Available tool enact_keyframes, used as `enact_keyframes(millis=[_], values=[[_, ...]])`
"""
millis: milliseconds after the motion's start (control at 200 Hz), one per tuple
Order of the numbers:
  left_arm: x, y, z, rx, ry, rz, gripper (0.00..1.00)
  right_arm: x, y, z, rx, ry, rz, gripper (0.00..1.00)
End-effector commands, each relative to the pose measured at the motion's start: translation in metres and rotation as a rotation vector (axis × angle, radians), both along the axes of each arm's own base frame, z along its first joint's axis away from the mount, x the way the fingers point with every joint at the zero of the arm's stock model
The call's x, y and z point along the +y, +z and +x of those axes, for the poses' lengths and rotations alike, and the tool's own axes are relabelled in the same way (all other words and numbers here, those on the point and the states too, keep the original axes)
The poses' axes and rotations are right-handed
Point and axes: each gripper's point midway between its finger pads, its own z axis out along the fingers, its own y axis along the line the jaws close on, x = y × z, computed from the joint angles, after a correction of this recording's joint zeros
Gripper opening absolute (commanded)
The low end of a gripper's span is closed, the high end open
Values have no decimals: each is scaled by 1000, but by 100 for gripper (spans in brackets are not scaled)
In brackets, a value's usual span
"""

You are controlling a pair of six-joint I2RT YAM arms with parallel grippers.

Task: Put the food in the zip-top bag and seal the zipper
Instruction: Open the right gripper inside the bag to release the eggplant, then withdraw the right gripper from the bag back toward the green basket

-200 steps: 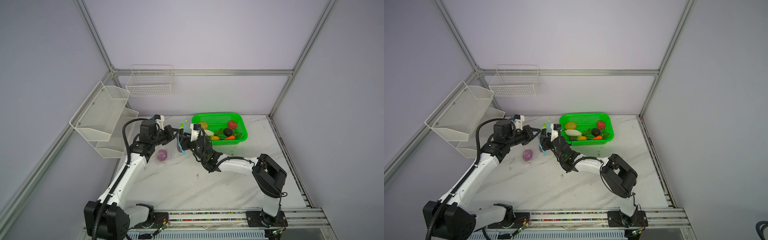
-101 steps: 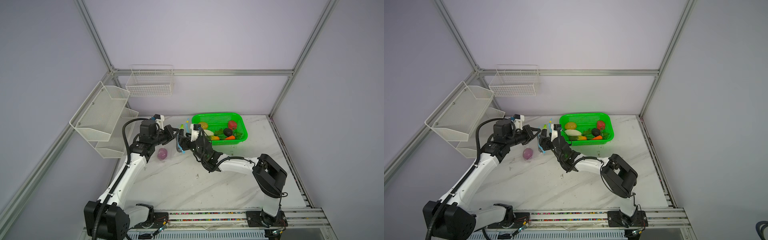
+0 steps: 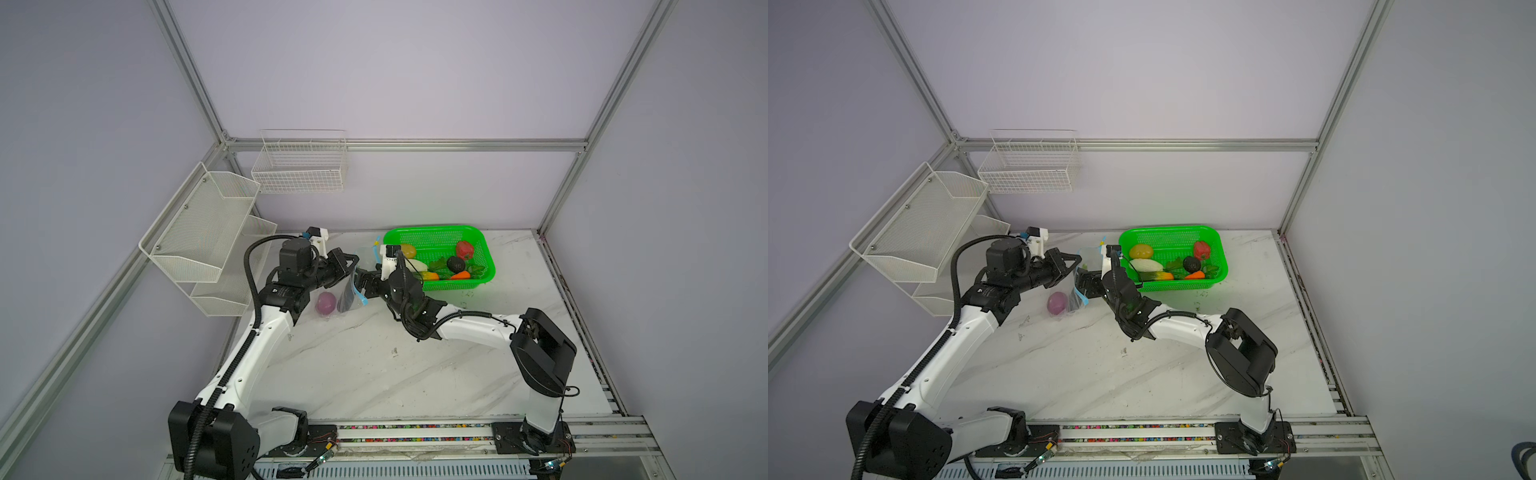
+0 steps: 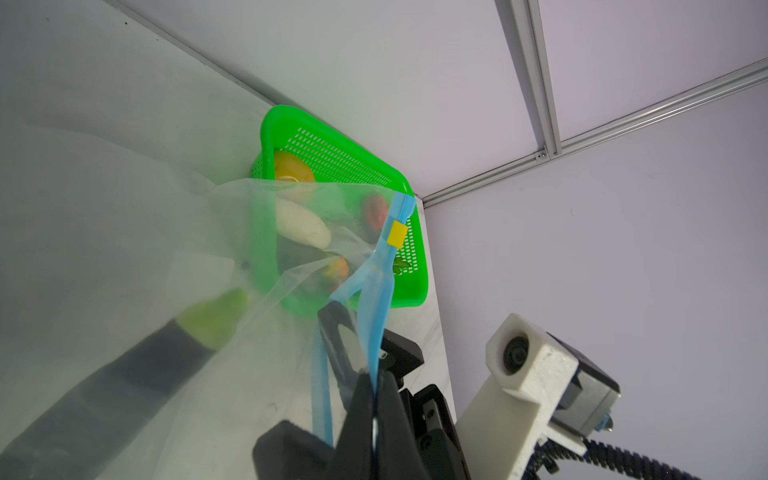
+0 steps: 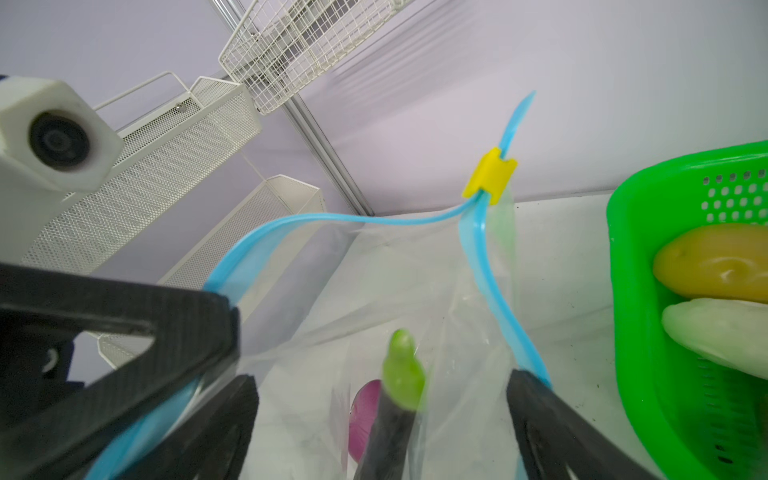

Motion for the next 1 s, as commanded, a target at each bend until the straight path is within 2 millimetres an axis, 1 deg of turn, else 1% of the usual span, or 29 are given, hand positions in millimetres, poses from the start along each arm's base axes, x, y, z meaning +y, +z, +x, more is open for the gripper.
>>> enact_keyframes(millis=[0,60,130,275,315,425,500,565,660,690,820,875,925,995], values=[[-2,-4,-1,-3,-12,-15,0,-6,49,-9,-52,0,71,97],[-2,-6,-1,-1,-10,-15,0,-10,54,-10,-48,-10,68,97],[-2,-8,-1,3,-10,-14,0,-15,54,-10,-7,-28,44,97],[-2,-12,1,7,-5,-16,0,-32,62,-22,45,-34,43,93],[-2,-13,2,8,-4,-15,0,-40,63,-24,71,-52,42,92],[-2,-15,4,9,-2,-13,0,-63,66,-28,68,-109,14,90],[-2,-16,7,10,0,-10,0,-78,66,-25,41,-133,-20,89],[-2,-17,9,11,-2,-9,0,-88,64,-16,27,-123,-56,87],[-3,-17,11,12,-9,-6,0,-106,60,7,39,-98,-114,85],[-3,-17,11,13,-9,-5,0,-113,57,18,48,-114,-137,84],[-6,-16,14,14,-23,2,0,-133,47,59,76,-166,-221,84],[-7,-16,16,15,-31,2,0,-146,43,77,75,-196,-251,84],[-9,-17,18,17,-44,-2,0,-159,35,94,81,-226,-283,84],[-13,-19,20,25,-61,-12,0,-168,24,113,95,-229,-310,84]])
